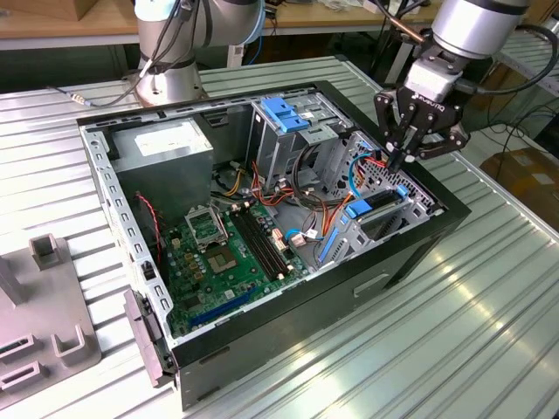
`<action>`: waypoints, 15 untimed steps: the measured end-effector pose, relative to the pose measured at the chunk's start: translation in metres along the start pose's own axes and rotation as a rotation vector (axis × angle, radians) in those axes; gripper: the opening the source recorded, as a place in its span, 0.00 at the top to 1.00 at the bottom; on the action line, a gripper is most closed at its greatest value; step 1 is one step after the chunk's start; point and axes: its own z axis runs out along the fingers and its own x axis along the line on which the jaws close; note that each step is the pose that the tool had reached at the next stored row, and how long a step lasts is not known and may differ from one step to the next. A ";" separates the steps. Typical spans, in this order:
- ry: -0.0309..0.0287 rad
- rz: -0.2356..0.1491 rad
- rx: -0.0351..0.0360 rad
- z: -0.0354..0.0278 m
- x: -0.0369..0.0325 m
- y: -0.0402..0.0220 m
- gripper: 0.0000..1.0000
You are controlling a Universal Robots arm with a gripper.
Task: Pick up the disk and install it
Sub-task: 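Insert the first disk wire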
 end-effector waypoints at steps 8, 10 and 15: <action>0.0028 0.133 -0.0063 0.0039 0.0000 -0.0004 0.83; 0.0030 0.157 -0.0075 0.0044 0.0000 -0.0004 0.83; 0.0036 0.197 -0.0090 0.0052 0.0006 -0.0002 0.83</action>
